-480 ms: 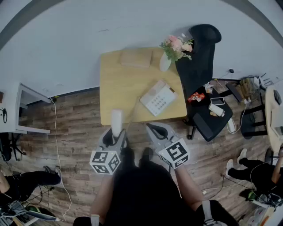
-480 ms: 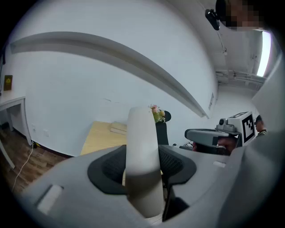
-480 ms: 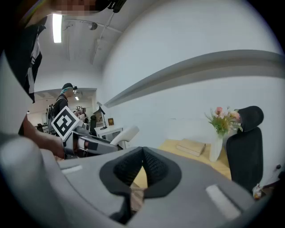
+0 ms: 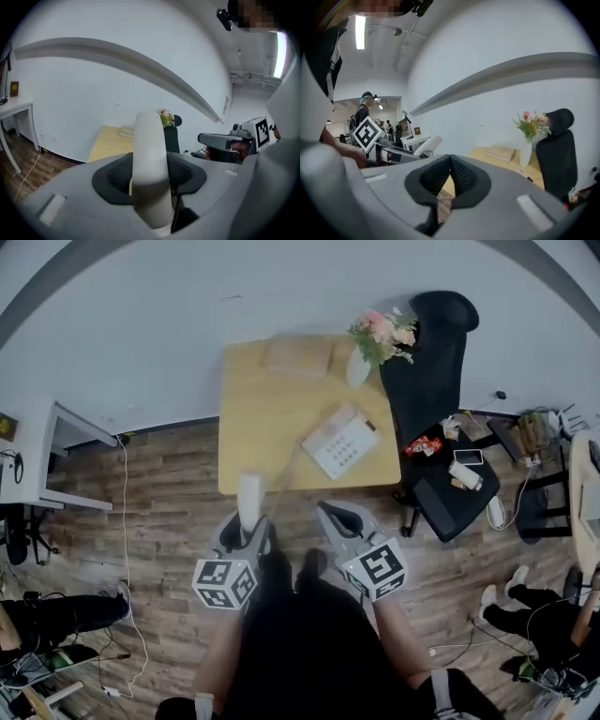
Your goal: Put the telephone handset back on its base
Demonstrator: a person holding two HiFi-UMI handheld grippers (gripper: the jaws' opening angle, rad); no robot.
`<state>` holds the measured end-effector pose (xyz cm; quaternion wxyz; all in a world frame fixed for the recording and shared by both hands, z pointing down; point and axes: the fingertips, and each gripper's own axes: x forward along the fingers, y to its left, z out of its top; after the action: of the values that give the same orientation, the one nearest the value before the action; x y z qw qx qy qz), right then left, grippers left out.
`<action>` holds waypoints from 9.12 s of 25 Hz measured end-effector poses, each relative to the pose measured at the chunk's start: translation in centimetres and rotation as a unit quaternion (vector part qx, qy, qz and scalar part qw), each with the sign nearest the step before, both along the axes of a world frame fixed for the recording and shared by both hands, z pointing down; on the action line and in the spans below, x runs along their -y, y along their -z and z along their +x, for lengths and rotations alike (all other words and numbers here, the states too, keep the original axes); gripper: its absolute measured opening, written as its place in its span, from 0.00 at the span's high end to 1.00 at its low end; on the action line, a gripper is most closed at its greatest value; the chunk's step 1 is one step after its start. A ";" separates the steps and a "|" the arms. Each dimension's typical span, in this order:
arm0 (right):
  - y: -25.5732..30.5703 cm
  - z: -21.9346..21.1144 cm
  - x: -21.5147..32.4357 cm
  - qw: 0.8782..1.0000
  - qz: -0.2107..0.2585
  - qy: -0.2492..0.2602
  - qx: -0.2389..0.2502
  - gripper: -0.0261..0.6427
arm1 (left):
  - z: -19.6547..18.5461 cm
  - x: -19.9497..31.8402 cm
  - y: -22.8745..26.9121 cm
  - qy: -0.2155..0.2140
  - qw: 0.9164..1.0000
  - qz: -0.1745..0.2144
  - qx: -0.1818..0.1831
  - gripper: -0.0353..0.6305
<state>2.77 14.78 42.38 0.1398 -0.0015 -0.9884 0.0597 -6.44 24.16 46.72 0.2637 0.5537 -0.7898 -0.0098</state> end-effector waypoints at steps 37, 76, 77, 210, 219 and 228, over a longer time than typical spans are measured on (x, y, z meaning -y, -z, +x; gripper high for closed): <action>-0.5 1.8 6.5 0.996 -0.026 -0.086 0.002 0.96 | -0.7 7.9 -0.7 -0.079 0.997 -0.010 0.000 0.62; -2.4 -2.9 16.8 0.962 -0.039 -0.268 -0.036 0.96 | -6.4 22.6 -6.7 -0.286 0.954 -0.081 -0.037 0.62; -2.5 -2.9 16.9 0.960 -0.039 -0.275 -0.038 0.96 | -6.4 22.8 -7.0 -0.292 0.952 -0.083 -0.037 0.62; -2.7 -2.1 23.1 0.935 -0.042 -0.349 -0.047 0.96 | -5.9 34.1 -17.2 -0.393 0.905 -0.163 0.001 0.68; -1.8 -5.3 21.7 0.949 -0.030 -0.313 -0.031 0.96 | -8.2 33.2 -9.8 -0.365 0.928 -0.081 0.006 0.72; -1.2 -10.0 20.9 0.962 -0.015 -0.272 -0.028 0.96 | -12.2 30.9 -3.8 -0.330 0.944 -0.015 0.007 0.79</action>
<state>-7.24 -6.08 43.62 0.1457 0.2670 -0.9462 0.1105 -18.60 -6.78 50.54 0.2552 0.7795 -0.5643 0.0936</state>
